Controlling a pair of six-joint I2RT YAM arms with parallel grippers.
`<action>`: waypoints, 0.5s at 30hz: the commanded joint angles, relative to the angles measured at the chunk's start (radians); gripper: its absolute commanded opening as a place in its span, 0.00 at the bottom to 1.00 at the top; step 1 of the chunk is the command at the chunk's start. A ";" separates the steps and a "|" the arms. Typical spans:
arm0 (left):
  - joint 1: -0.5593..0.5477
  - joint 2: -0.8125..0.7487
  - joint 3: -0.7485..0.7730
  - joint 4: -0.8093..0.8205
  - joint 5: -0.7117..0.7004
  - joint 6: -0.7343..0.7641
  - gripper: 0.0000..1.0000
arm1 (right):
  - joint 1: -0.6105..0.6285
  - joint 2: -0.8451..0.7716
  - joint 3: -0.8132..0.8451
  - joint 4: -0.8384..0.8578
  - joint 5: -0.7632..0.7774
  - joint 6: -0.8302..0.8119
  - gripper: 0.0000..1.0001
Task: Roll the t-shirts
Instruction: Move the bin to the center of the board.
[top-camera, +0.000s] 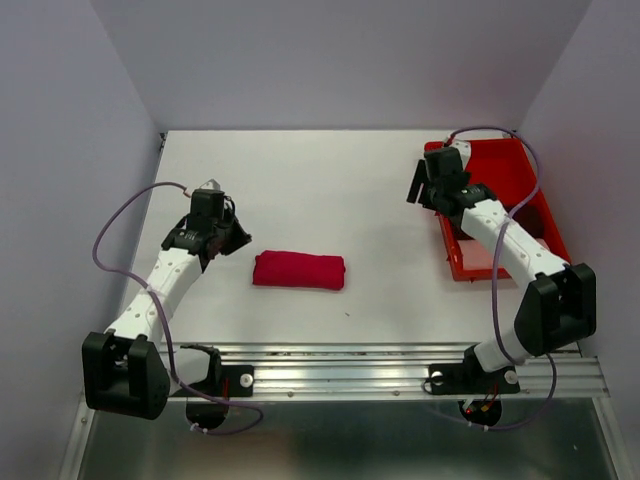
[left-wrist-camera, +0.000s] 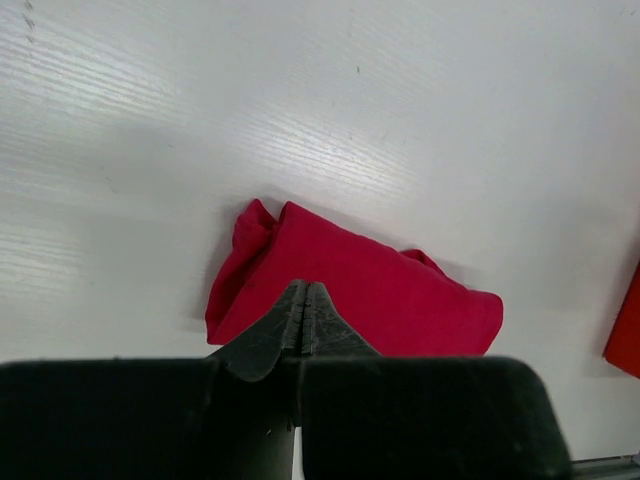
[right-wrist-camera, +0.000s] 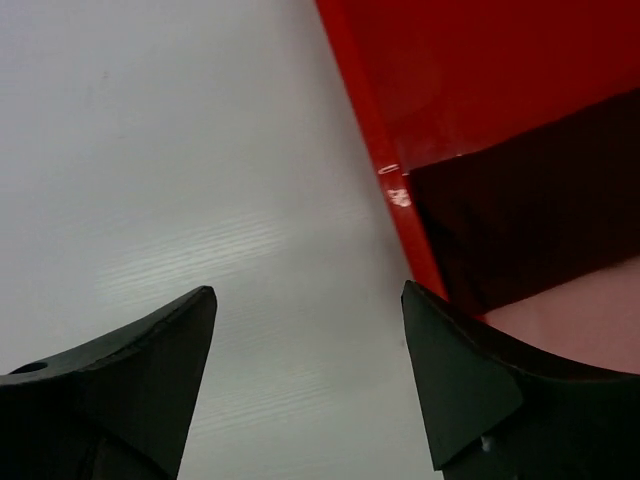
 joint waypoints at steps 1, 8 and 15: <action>-0.002 -0.014 0.028 -0.031 0.017 0.023 0.08 | -0.083 0.044 0.050 -0.034 0.049 -0.060 0.82; -0.002 -0.025 0.012 -0.027 0.039 0.035 0.26 | -0.186 0.188 0.123 -0.019 0.039 -0.141 0.92; -0.003 -0.027 0.006 -0.024 0.044 0.035 0.31 | -0.195 0.302 0.183 -0.014 -0.064 -0.197 0.90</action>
